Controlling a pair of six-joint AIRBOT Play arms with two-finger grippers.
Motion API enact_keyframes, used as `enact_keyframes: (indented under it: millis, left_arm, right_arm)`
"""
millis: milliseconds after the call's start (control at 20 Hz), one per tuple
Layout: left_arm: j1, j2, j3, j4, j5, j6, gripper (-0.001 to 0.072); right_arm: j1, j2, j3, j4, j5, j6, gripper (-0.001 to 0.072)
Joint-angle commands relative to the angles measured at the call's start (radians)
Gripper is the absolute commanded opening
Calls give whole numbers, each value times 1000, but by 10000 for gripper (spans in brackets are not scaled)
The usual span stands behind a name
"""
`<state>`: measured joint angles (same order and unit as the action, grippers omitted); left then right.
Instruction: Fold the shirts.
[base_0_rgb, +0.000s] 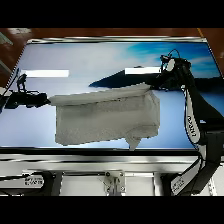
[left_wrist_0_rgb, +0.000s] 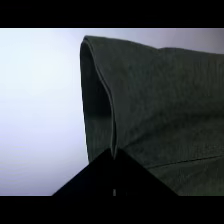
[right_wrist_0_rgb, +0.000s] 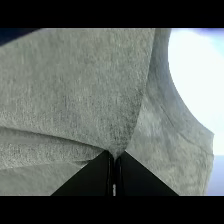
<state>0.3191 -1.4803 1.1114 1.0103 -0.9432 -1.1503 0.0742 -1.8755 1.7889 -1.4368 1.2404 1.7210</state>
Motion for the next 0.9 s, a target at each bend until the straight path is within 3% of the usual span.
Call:
enact_keyframes:
  millis: [0, 100, 150, 200, 250, 350, 500, 550, 650, 850]
  left_arm:
    - [-5, -11, 1, 123, -196, -87, 35]
    - [-8, -32, 1, 123, -230, -130, 78]
    - [-8, -41, 2, 118, -235, -163, 284]
    - [-8, -42, 3, 116, -240, -184, 505]
    - [-5, -41, 11, 116, -265, -187, 525]
    - [16, -30, 51, 120, -355, -187, 525]
    - [100, 36, 78, 122, -472, -186, 526]
    - [138, 70, 59, 123, -495, -185, 525]
    - [217, 144, -49, 124, -508, -167, 526]
    - [339, 274, -415, 62, -446, -75, 547]
  right_arm:
    - [-5, -17, 0, -20, 138, 31, 63]
    - [-2, -35, 0, 12, 120, 84, 91]
    - [-3, -37, 0, 40, 111, 98, 220]
    - [-3, -35, 0, 68, 110, 99, 505]
    - [-3, -26, 0, 78, 112, 82, 596]
    - [-11, 21, 1, 34, 164, -1, 596]
    - [-62, 138, 1, -235, 339, -64, 597]
    - [-95, 171, 1, -278, 382, -94, 681]
    - [-197, 222, 0, -242, 445, -112, 693]
    - [-374, 286, -108, 44, 462, -118, 693]
